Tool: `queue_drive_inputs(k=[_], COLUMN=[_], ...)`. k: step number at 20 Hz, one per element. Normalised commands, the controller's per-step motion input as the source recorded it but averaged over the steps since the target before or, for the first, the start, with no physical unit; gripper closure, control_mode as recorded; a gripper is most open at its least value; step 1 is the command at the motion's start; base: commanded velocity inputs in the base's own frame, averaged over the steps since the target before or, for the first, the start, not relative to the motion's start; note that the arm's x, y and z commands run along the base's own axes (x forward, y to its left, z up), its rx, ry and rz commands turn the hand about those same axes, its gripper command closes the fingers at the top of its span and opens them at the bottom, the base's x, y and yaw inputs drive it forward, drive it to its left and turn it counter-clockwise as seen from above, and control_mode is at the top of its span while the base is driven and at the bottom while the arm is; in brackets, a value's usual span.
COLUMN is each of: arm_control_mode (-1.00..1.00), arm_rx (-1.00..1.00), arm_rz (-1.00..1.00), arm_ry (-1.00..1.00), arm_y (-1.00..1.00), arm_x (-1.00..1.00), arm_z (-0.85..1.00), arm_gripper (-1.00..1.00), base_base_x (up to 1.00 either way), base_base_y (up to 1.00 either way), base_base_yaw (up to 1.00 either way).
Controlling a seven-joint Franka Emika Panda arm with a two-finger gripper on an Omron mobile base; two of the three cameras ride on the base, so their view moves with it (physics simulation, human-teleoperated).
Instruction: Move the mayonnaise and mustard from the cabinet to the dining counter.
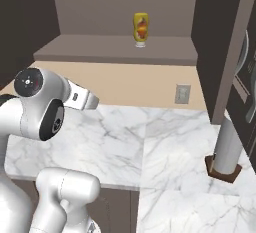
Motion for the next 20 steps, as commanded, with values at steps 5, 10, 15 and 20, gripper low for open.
queue_drive_inputs(k=[5, 10, 15, 20], arm_control_mode=[-1.0, -1.0, -1.0, -1.0], arm_rx=[0.12, 0.12, 0.02, 0.0], arm_rz=[-0.09, -0.19, -0.19, -0.05], arm_ry=[-0.01, -0.01, -0.07, -0.08], arm_y=[-0.18, -0.07, -0.16, -0.23], arm_x=[0.0, 0.12, 0.18, 0.31], arm_z=[0.36, 0.33, 0.19, 0.04], arm_gripper=[-1.0, -1.0, -1.0, -1.0], base_base_x=[0.0, 0.0, 0.0, 0.0], base_base_y=[0.0, 0.0, 0.0, 0.0], base_base_yaw=[0.0, 0.0, 0.0, 0.0])
